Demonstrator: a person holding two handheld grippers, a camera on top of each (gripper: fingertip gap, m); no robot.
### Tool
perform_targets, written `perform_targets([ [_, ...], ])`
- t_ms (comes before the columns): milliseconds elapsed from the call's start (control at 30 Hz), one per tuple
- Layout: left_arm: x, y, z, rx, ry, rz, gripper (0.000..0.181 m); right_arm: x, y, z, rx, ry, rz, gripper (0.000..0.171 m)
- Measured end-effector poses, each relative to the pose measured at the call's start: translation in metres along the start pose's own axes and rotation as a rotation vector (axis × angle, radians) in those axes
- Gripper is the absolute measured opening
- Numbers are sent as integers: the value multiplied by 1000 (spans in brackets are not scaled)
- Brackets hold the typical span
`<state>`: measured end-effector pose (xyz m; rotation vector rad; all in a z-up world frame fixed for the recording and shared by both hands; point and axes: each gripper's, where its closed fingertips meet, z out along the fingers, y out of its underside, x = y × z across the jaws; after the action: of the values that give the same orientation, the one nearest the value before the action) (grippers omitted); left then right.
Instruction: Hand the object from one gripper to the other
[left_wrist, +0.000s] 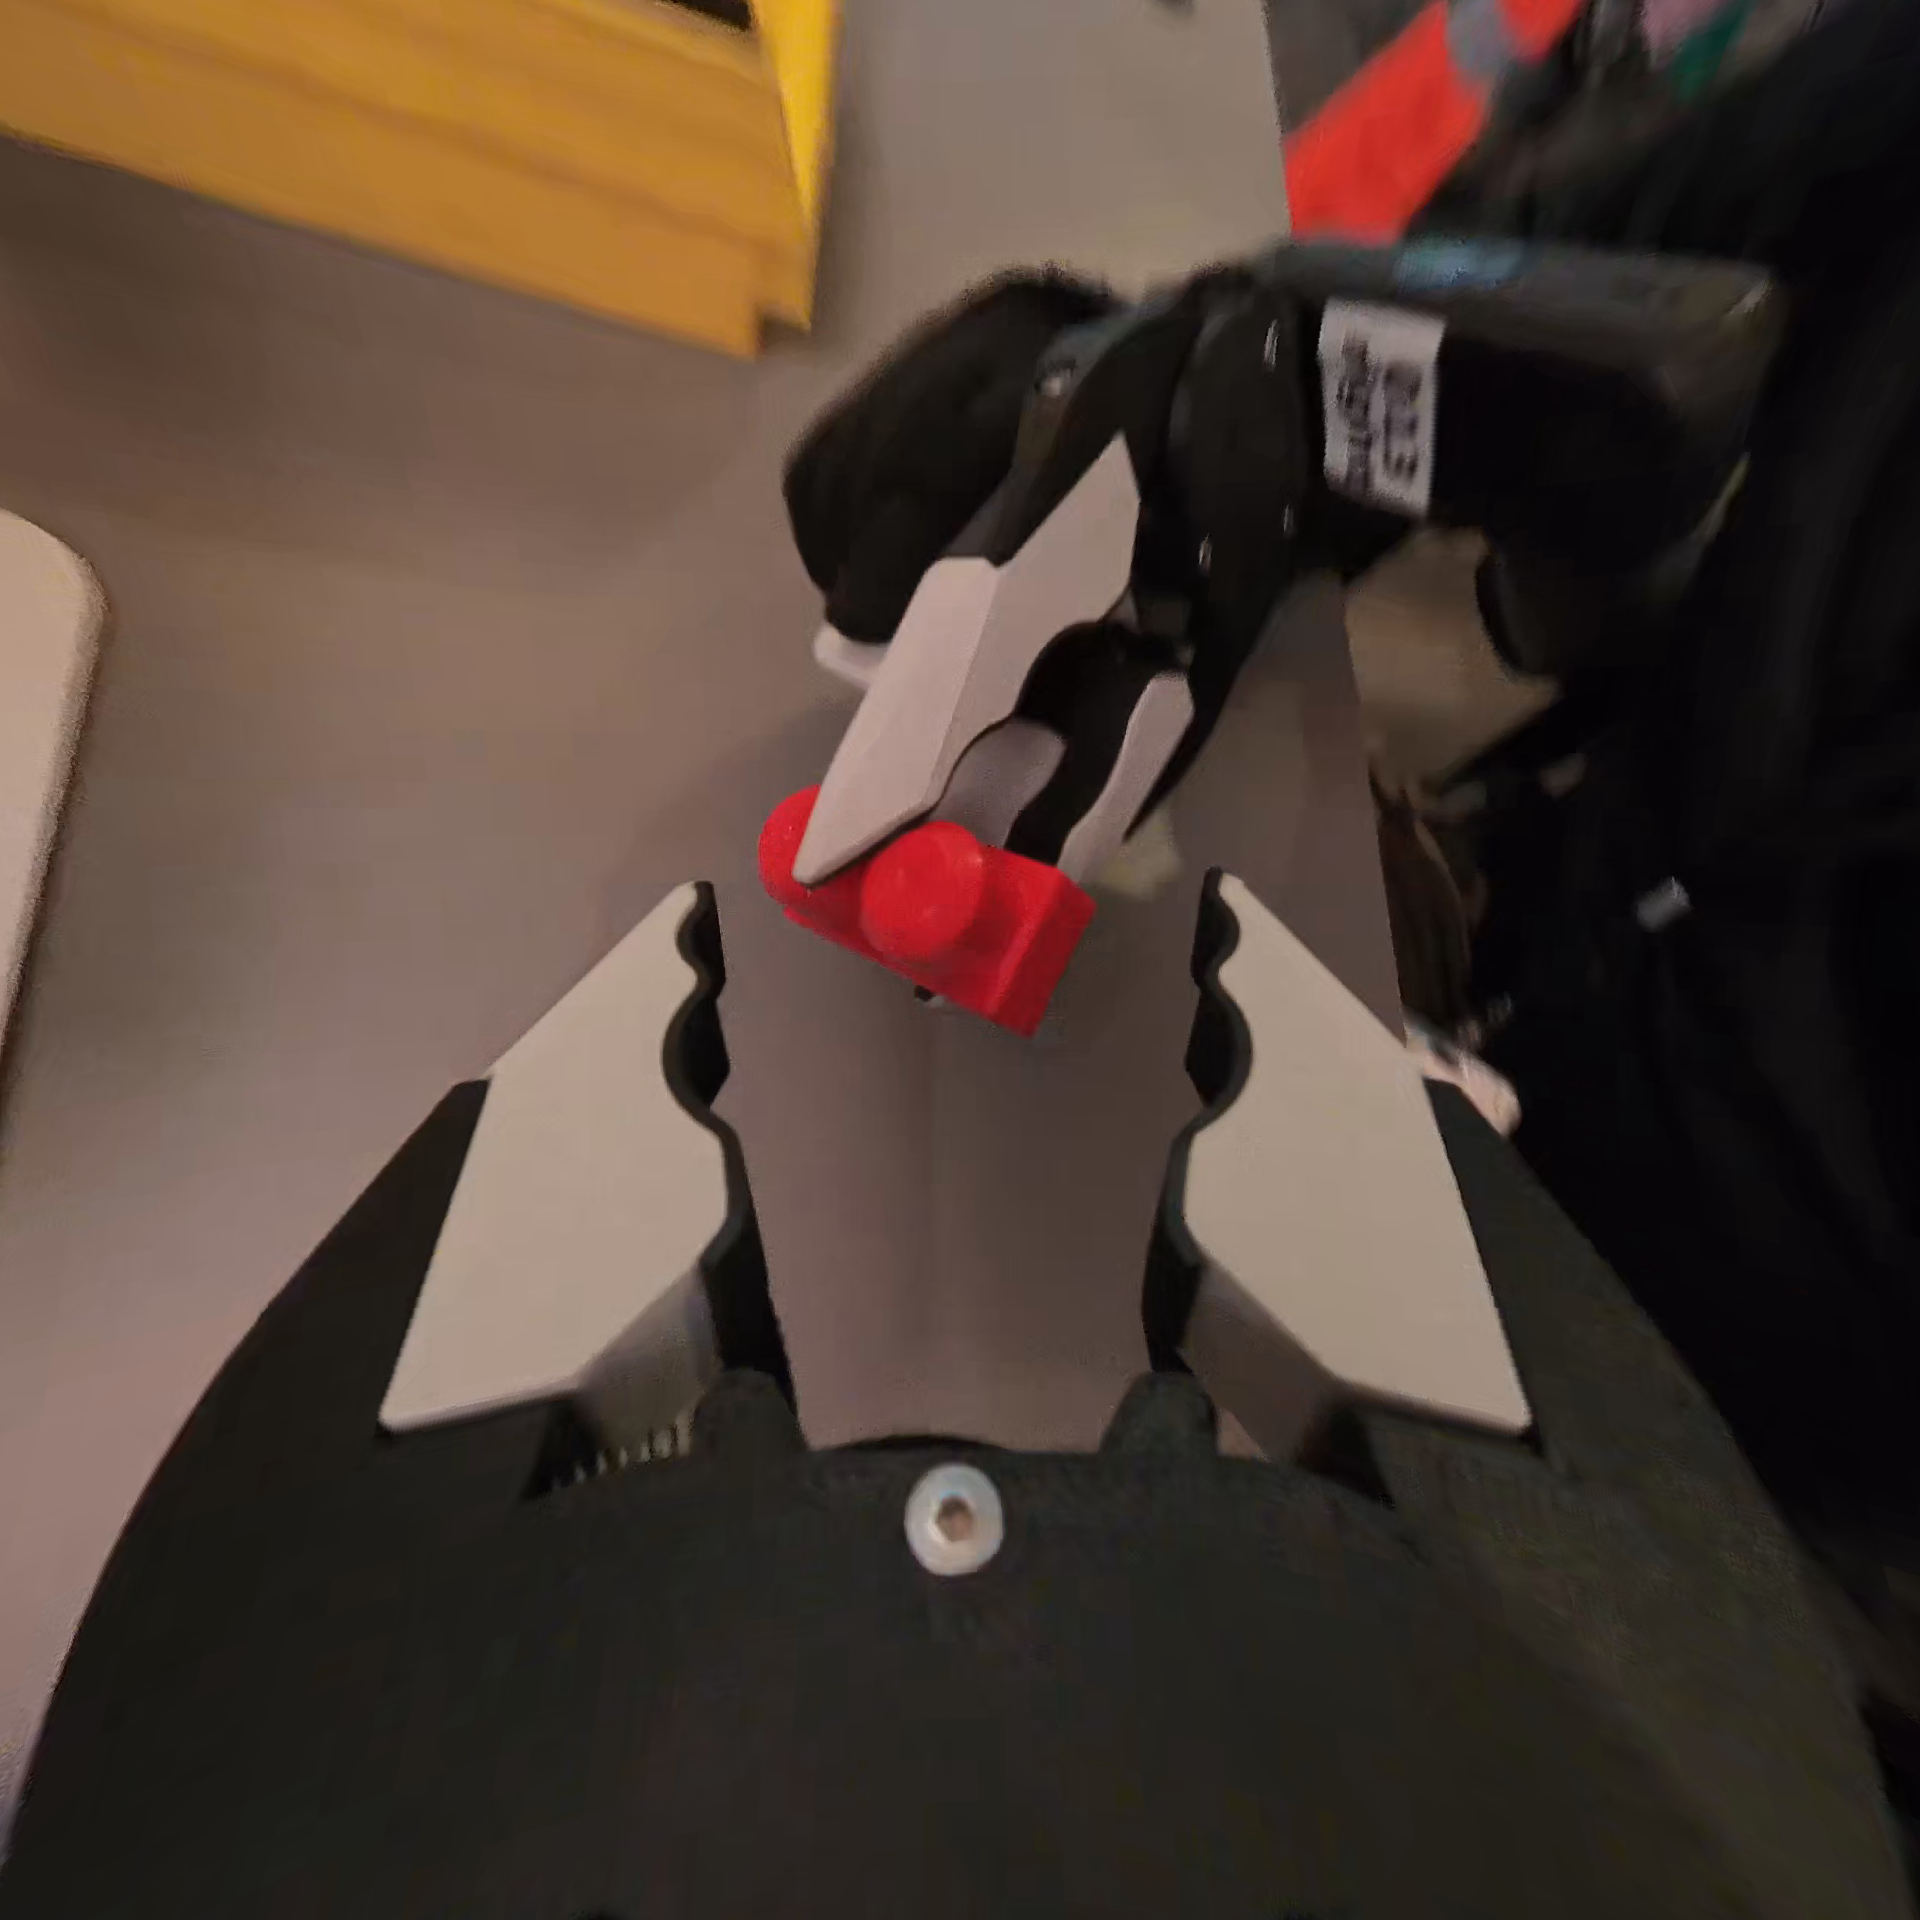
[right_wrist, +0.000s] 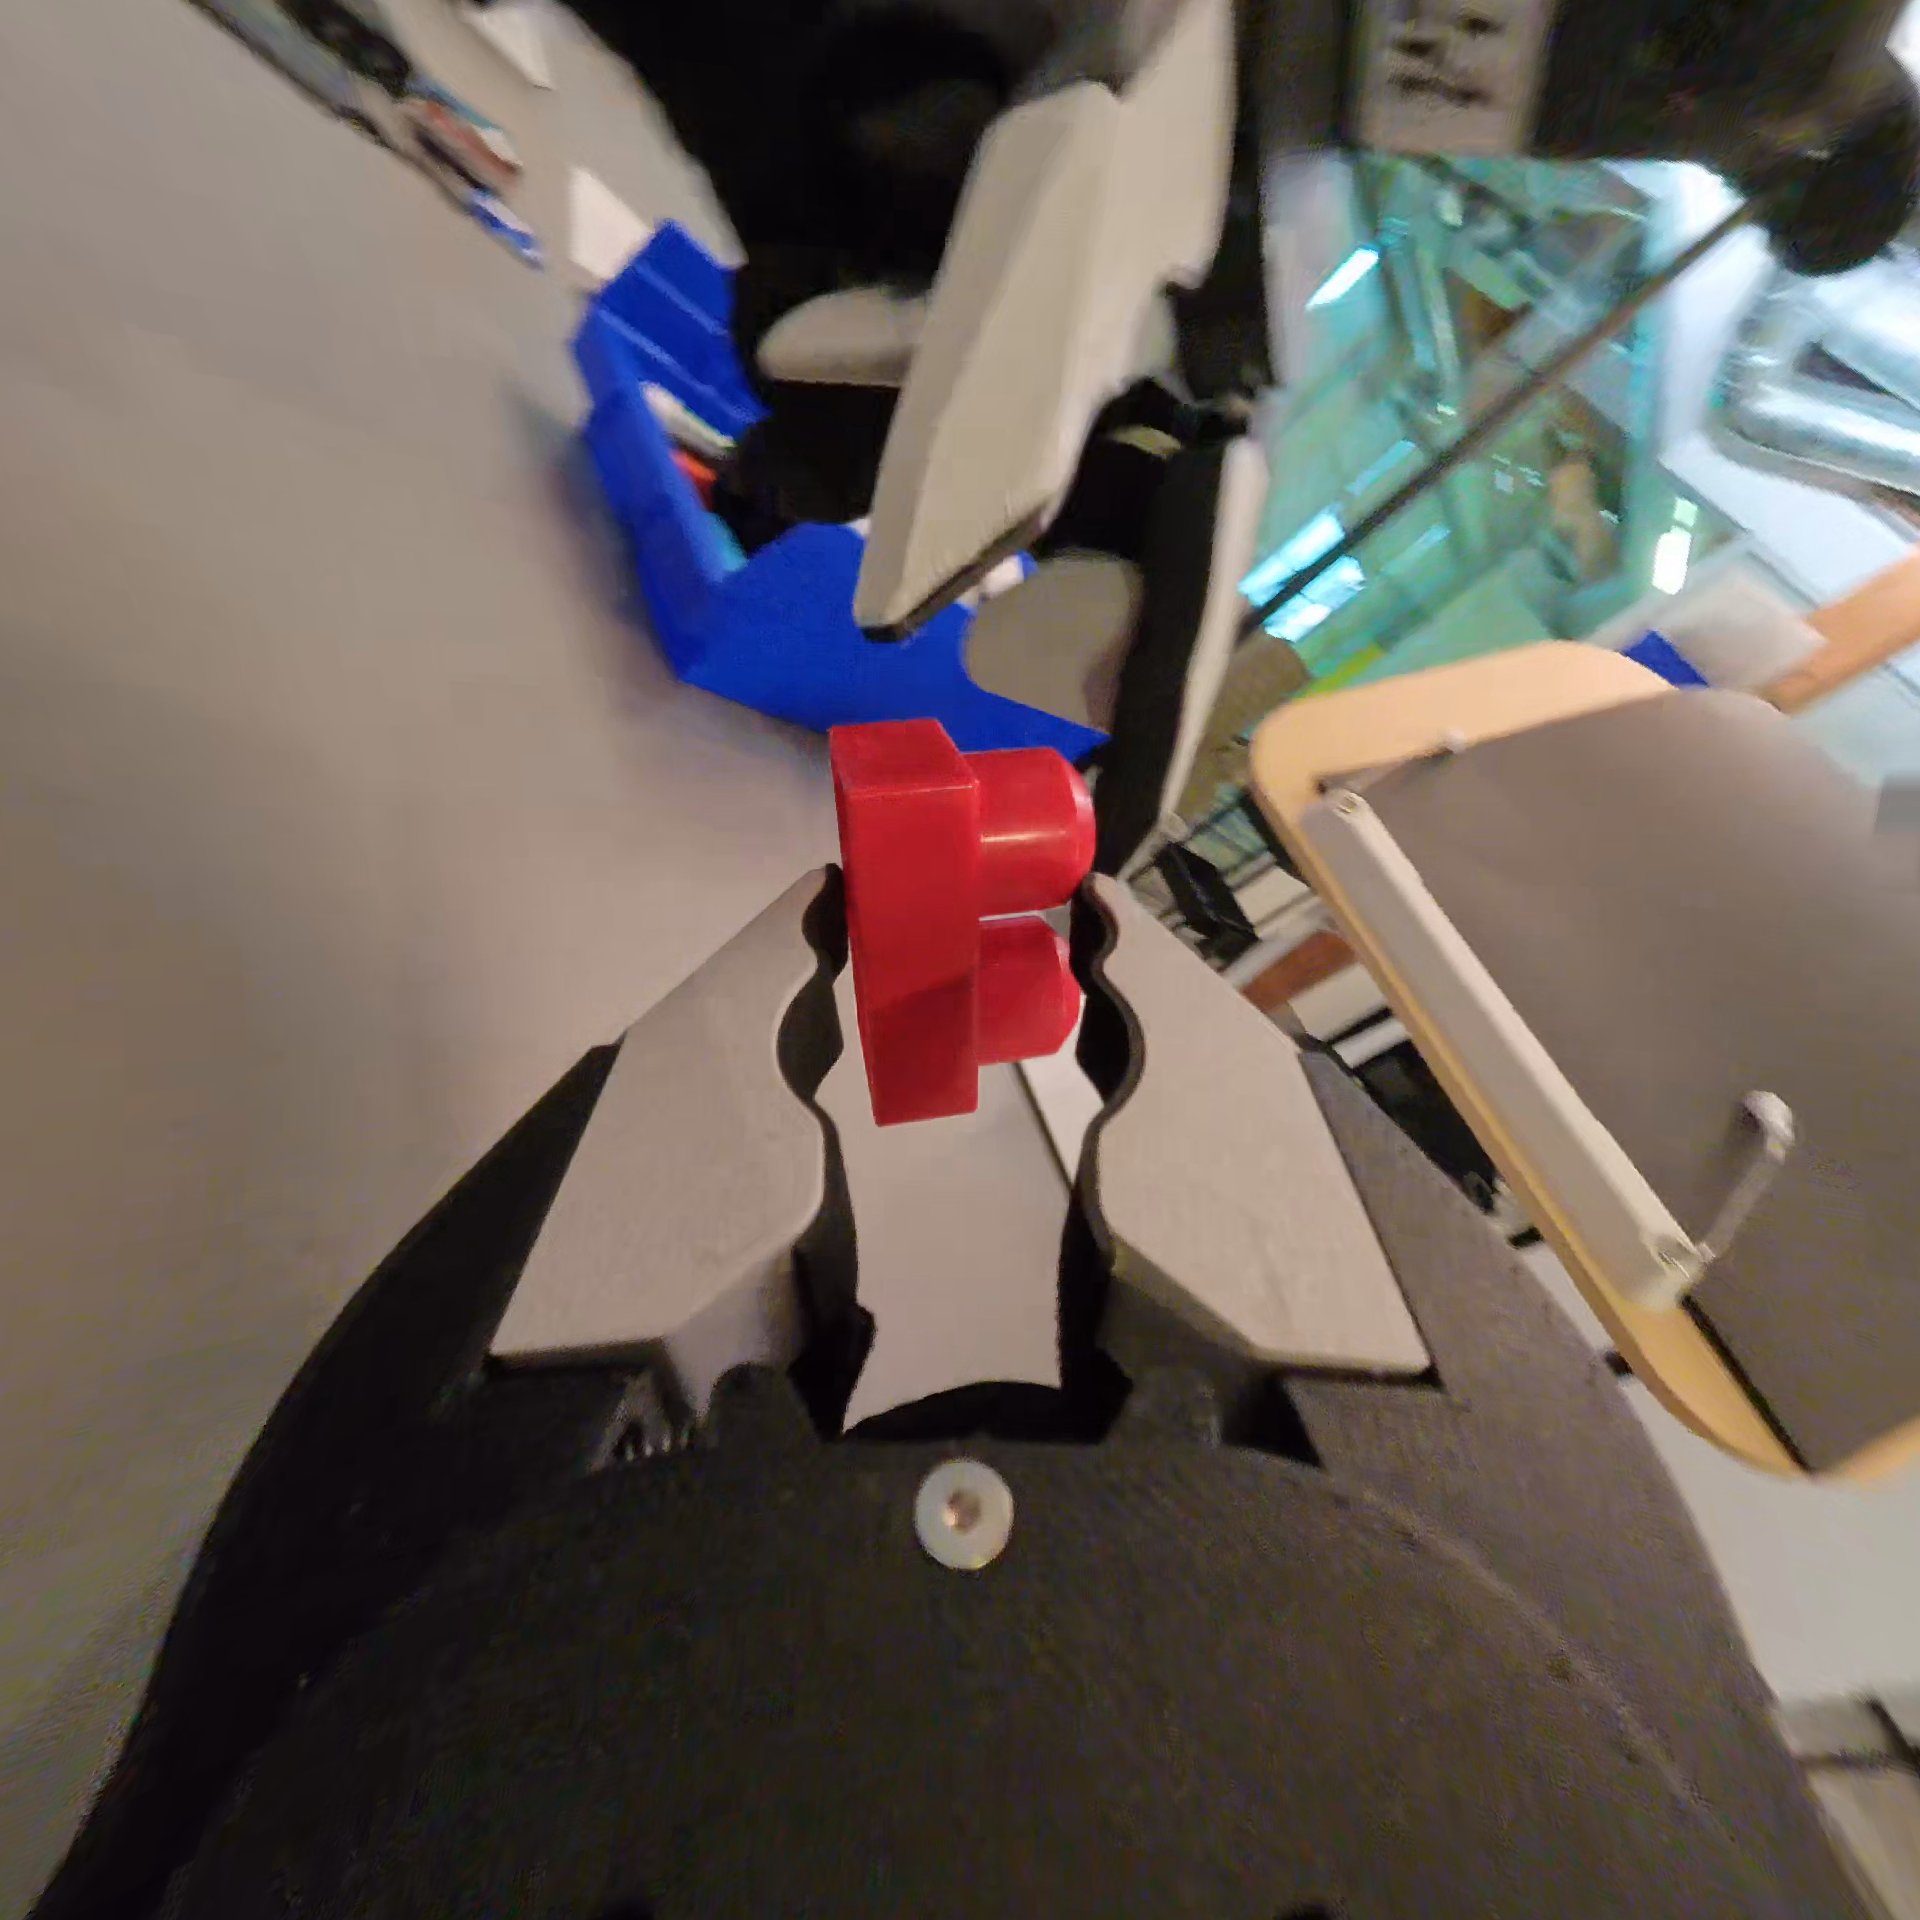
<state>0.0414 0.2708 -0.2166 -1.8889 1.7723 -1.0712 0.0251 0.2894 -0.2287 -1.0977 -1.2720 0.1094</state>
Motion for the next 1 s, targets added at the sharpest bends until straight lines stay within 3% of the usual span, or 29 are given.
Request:
perform_targets([
  [167, -21, -28, -7, 355, -191, -69, 86, 45, 16, -10, -60, 230, 45, 41],
  [367, -43, -47, 1, 616, -341, -244, 74, 62, 24, -16, -147, 335, -64, 41],
  [600, -45, -60, 16, 680, -444, -254, 58, 71, 27, -21, -212, 393, -166, 41],
  [767, -45, -62, 22, 673, -474, -252, 37, 72, 27, -20, -230, 402, -197, 41],
  [933, -47, -60, 22, 655, -493, -239, 36, 70, 29, -18, -227, 381, -163, 41],
  [1000, -47, -56, 20, 636, -487, -225, 36, 64, 26, -15, -175, 324, -110, 50],
])
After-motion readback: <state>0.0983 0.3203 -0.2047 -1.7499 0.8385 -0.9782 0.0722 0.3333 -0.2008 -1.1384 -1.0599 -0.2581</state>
